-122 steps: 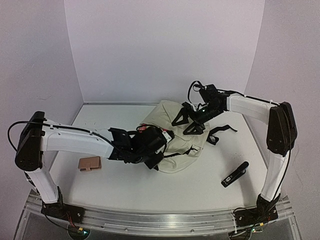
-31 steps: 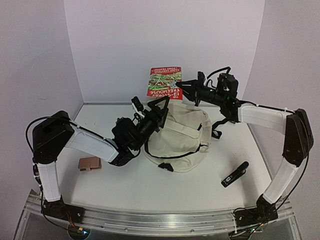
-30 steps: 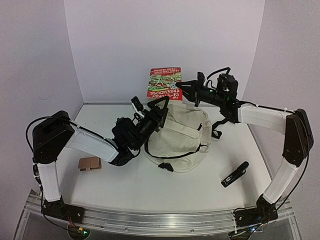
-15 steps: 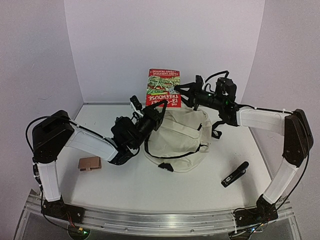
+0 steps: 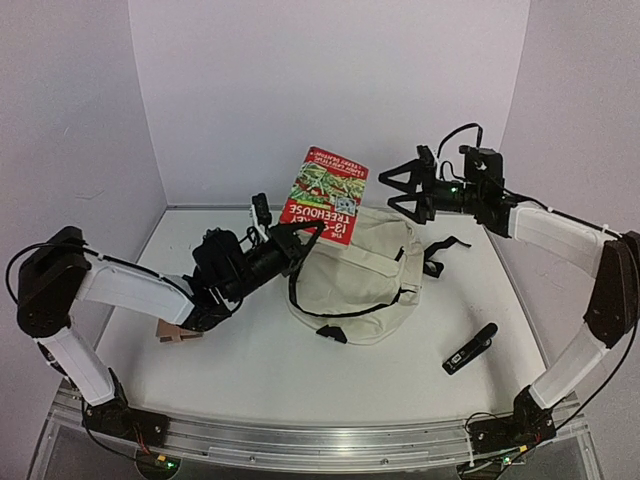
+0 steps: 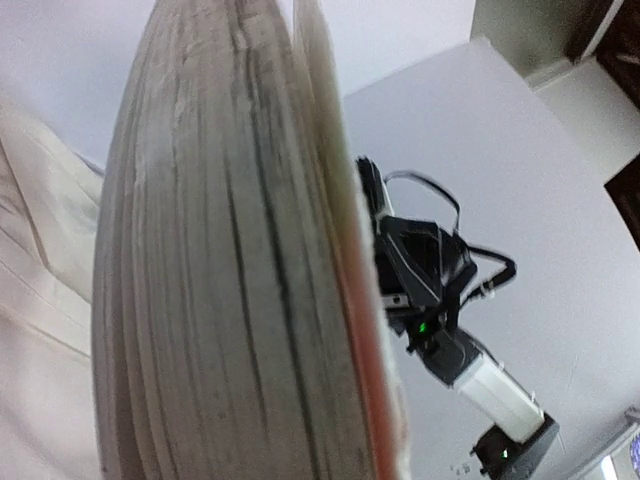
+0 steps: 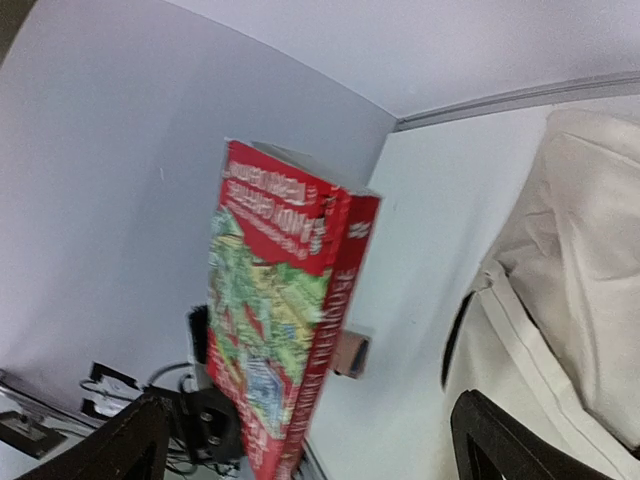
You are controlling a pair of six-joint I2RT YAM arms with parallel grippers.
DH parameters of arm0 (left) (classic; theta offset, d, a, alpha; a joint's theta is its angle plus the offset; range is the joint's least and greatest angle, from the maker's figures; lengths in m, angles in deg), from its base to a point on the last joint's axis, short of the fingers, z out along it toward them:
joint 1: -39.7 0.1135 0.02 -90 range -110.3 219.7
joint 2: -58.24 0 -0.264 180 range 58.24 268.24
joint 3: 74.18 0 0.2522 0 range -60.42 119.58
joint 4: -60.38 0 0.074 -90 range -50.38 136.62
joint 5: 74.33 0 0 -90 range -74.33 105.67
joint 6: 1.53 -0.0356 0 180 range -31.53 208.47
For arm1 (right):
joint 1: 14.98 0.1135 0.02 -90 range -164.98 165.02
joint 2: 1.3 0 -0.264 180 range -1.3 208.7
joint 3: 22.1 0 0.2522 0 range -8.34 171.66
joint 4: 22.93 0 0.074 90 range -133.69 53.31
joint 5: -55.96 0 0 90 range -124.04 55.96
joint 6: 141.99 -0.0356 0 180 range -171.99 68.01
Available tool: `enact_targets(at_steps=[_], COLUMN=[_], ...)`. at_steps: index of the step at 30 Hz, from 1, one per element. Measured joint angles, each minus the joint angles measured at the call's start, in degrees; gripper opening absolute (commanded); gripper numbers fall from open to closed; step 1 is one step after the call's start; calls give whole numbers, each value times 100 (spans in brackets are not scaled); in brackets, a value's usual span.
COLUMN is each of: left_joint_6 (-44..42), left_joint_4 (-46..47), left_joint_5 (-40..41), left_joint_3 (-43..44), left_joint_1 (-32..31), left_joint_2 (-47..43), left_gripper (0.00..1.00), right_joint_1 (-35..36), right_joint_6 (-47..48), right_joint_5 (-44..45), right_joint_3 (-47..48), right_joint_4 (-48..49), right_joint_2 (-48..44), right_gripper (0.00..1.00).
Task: Pack the student bag
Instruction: Pick up the book from the center of the board.
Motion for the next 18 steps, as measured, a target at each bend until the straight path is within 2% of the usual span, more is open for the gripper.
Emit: enact_targets(at_steps=[5,8,14,18], left_joint_6=[-612,-981,-1564,-1679], left_joint_4=[-1757,-2705,-4016,-4265], left_joint_5=[-1080,-1538,-2281,-2766], left_joint_3=[95,106,209,250], left_joint_1=[-2,-17,-13,-8], left_joint_2=[-953,-1356,-1650,-1651], left_gripper=[0,0,0,0], right_joint_1=[18,39,41,55], right_joint_6=[2259,3238,3993,4130], right_joint_5=[-209,-390,-1006,-1343], right_joint_3=[678,863,881,883], right_joint_4=[-2430,-3454,-4359,-4521], right_joint_2=[-56,-135,-298,-296], right_gripper=[98,98,98,98])
